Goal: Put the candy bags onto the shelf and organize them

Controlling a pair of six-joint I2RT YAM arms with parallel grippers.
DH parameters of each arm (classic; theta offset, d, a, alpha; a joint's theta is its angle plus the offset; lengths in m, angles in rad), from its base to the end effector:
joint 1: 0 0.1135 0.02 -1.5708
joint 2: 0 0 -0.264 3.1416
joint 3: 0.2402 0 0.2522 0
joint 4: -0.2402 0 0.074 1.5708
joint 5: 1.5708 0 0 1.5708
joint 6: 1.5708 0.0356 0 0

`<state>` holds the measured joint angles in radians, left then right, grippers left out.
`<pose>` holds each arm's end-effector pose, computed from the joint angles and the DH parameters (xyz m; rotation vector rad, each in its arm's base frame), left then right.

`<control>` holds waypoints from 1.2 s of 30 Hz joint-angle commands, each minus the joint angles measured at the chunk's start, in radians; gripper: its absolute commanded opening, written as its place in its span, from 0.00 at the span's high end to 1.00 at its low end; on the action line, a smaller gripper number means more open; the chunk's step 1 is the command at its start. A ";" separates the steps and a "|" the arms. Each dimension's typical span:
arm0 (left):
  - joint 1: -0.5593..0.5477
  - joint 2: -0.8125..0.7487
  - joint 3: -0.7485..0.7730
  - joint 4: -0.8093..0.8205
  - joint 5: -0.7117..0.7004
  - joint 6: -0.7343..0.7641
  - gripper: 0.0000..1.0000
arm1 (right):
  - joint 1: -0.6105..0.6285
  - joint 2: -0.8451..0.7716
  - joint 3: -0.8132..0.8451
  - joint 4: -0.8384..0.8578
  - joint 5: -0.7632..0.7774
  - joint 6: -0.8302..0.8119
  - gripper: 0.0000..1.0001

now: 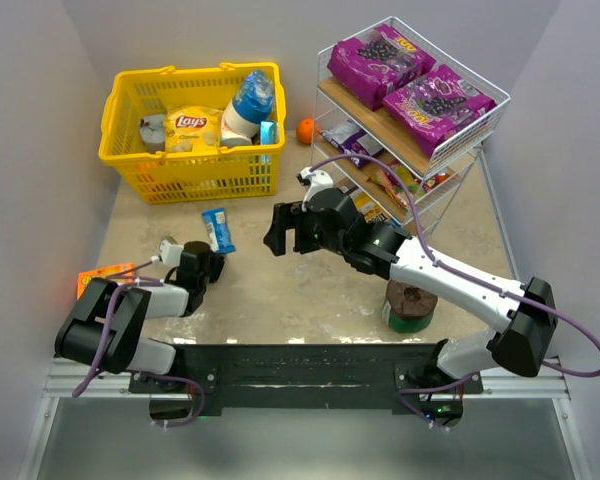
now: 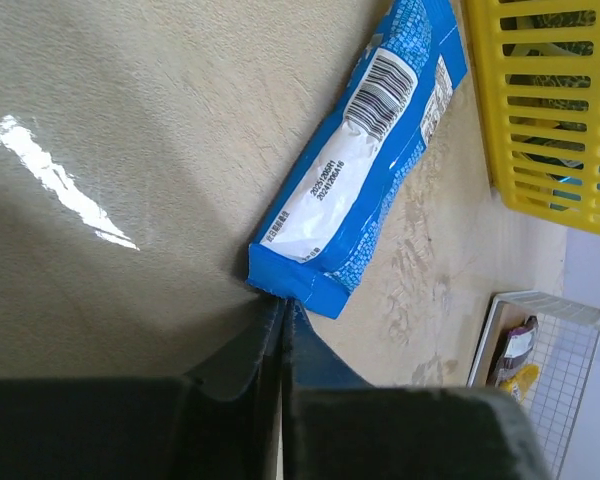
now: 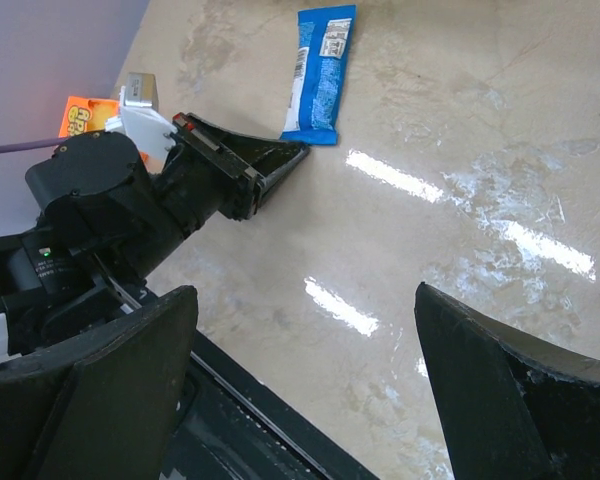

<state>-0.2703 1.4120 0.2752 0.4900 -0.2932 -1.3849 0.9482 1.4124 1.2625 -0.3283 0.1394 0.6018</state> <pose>0.2166 -0.0493 0.1120 -1.3279 1.8187 -0.5990 0.1944 0.2624 0.3467 -0.2799 2.1281 0.8054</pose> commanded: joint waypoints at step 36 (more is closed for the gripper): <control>0.003 -0.619 0.142 -0.666 -0.205 0.257 0.58 | -0.003 0.917 0.521 0.261 -0.113 -0.097 0.35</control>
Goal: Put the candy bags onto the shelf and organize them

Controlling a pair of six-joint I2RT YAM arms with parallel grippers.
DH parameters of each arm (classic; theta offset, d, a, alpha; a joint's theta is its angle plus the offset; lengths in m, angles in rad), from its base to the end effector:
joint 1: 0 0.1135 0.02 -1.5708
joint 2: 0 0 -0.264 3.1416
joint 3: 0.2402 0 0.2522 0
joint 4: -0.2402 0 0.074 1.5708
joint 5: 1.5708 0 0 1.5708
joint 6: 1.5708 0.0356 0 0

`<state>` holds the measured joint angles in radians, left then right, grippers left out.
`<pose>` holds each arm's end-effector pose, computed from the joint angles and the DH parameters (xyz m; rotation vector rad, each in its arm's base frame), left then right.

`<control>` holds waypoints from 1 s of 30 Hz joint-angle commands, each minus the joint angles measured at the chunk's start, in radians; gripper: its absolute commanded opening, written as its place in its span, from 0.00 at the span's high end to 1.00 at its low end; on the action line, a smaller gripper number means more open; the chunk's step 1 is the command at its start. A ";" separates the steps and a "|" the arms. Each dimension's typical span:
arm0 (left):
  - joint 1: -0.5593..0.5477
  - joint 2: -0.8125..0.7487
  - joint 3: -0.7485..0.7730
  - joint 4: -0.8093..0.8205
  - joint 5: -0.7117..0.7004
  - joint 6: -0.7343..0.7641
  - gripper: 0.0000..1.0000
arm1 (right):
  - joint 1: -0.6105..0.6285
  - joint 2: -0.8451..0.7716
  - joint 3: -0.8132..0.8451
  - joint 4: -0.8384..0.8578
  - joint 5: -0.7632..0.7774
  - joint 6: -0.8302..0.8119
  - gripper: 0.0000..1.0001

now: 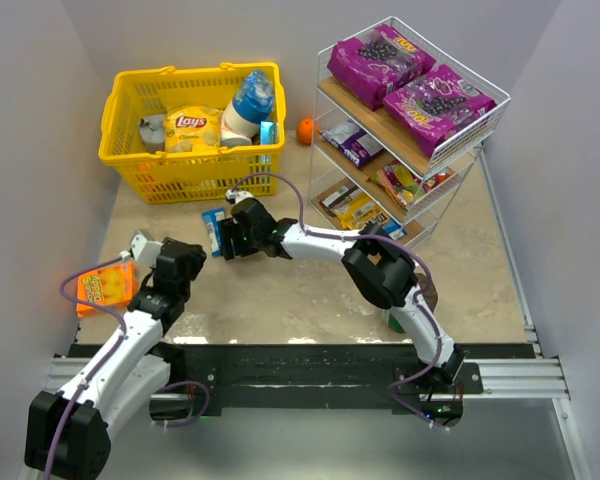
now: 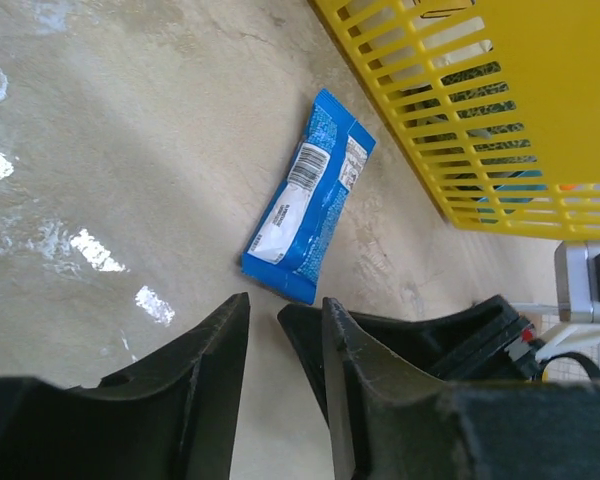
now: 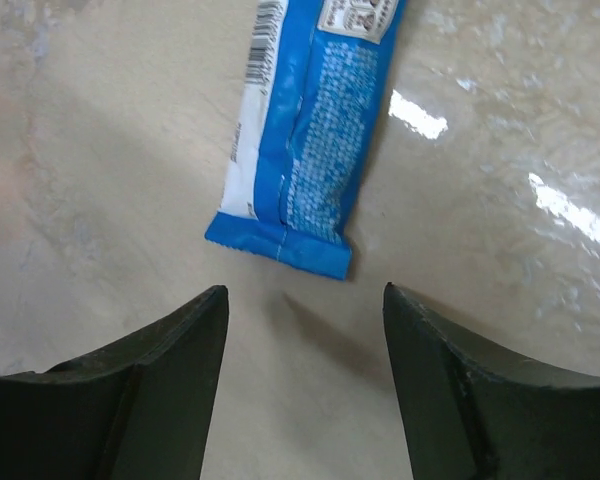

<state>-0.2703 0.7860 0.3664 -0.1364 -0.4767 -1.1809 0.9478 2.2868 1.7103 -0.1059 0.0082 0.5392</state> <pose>0.1695 -0.0300 0.1995 -1.1573 1.7301 -0.3861 0.3015 0.4192 0.1603 -0.4772 2.3262 0.7578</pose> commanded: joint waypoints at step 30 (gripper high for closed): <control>0.009 0.240 -0.063 0.351 0.502 0.262 0.44 | 0.152 -0.429 -0.492 0.032 0.257 0.340 0.49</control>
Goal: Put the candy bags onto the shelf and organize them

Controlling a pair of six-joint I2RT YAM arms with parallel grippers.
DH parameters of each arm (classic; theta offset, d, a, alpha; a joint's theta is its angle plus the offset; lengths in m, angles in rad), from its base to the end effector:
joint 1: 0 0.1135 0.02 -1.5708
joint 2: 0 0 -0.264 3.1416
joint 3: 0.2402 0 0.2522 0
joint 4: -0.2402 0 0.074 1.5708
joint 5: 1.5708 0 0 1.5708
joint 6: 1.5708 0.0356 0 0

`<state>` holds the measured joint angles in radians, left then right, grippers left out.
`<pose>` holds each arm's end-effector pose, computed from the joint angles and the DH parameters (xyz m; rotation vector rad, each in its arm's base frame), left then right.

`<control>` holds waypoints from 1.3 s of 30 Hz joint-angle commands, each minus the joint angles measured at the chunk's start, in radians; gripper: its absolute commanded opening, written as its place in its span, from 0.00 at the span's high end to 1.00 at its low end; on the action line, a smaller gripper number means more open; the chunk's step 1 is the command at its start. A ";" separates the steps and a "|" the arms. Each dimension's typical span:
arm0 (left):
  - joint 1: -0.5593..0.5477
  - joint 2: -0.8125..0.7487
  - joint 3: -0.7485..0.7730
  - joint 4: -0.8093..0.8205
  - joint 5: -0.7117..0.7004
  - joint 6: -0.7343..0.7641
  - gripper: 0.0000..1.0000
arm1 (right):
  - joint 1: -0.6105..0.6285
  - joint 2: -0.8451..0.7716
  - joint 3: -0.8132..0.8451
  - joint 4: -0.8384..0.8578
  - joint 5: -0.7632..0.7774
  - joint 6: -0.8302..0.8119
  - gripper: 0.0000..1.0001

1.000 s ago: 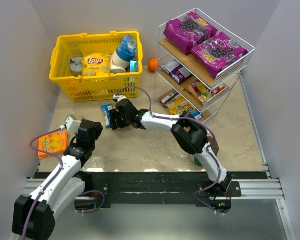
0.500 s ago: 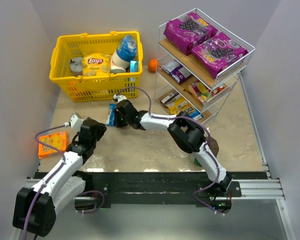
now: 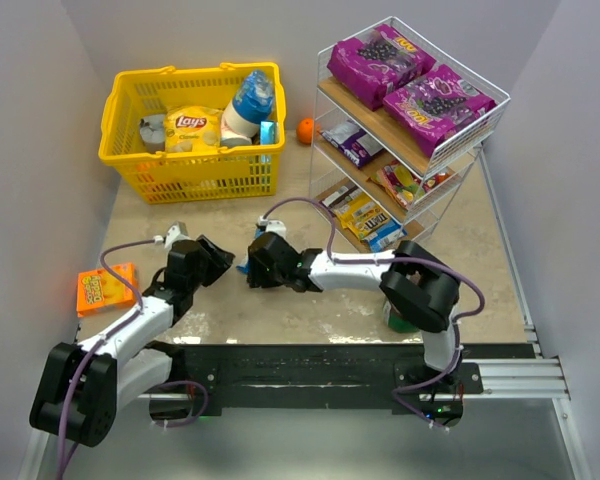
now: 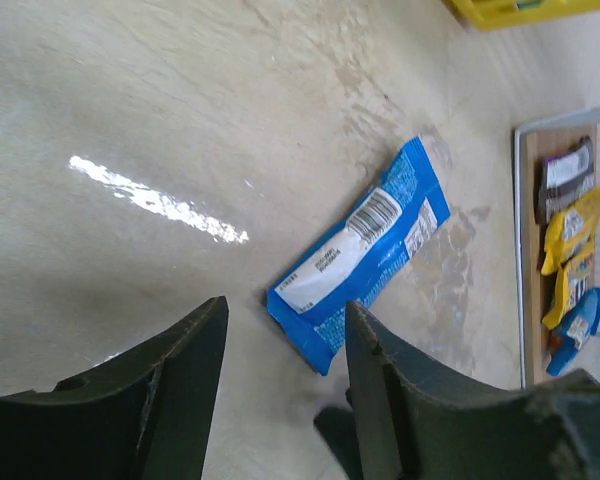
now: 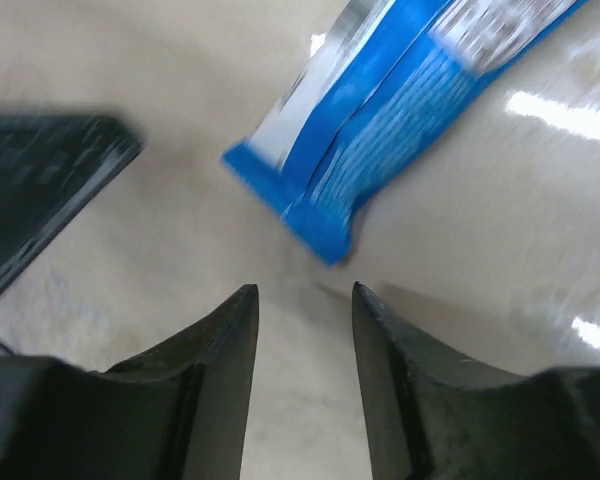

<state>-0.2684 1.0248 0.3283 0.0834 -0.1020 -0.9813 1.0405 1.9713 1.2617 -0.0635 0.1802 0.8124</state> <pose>0.1926 -0.0492 0.1650 -0.8382 2.0809 -0.5882 0.2209 0.3642 0.1664 -0.1852 2.4326 0.6891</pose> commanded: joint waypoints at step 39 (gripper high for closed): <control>0.006 0.331 -0.236 0.634 0.159 -0.240 0.50 | -0.119 0.138 0.174 -0.032 0.147 -0.144 1.00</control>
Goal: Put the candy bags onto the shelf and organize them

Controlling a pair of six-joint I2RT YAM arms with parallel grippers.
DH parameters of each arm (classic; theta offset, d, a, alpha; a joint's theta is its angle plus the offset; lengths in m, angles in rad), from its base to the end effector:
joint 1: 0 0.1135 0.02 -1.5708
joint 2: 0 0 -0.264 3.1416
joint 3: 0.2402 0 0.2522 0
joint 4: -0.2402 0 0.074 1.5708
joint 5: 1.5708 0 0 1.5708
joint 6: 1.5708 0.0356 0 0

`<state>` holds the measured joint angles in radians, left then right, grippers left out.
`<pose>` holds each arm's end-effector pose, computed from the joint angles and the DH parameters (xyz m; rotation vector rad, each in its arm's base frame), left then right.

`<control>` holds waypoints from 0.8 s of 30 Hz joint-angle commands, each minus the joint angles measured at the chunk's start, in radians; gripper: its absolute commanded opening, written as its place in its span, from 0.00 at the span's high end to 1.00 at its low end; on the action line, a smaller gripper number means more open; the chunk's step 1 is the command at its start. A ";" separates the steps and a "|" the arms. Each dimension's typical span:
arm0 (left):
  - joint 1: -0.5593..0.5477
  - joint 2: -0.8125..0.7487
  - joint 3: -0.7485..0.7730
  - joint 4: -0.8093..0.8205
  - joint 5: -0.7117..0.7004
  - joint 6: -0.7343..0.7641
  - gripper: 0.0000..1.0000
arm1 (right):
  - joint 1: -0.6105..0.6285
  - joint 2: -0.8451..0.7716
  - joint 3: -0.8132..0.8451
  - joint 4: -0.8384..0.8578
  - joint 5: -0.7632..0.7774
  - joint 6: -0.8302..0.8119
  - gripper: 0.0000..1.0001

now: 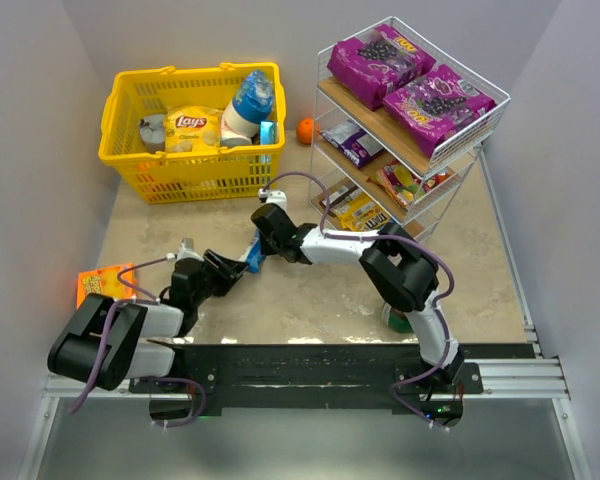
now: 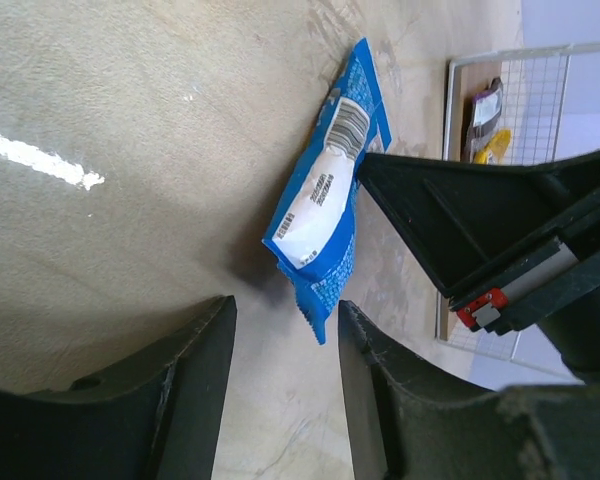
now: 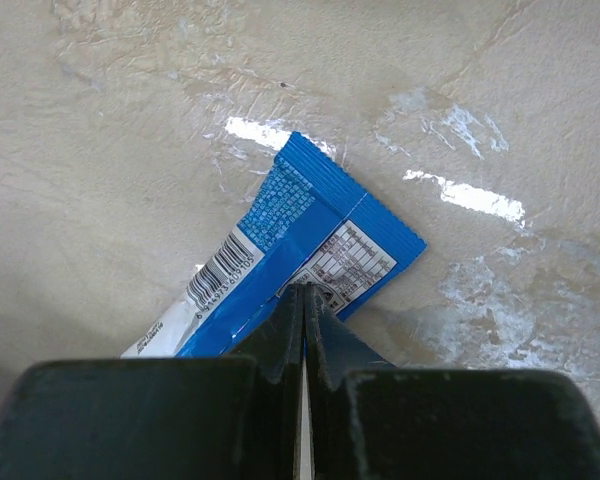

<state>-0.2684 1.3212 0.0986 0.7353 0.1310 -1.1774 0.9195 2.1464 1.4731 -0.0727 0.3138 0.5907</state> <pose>0.1833 -0.0552 0.1084 -0.8942 2.0294 -0.9913 0.2948 0.3686 0.1559 -0.2197 2.2988 0.4253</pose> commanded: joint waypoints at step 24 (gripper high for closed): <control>-0.081 0.214 0.056 0.058 -0.162 -0.171 0.98 | 0.010 -0.138 -0.103 -0.064 -0.027 0.132 1.00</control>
<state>-0.3397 1.5433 0.1307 0.9180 0.0219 -1.3712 0.9211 2.0857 1.3899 -0.0948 0.3046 0.7231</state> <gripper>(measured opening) 0.118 0.007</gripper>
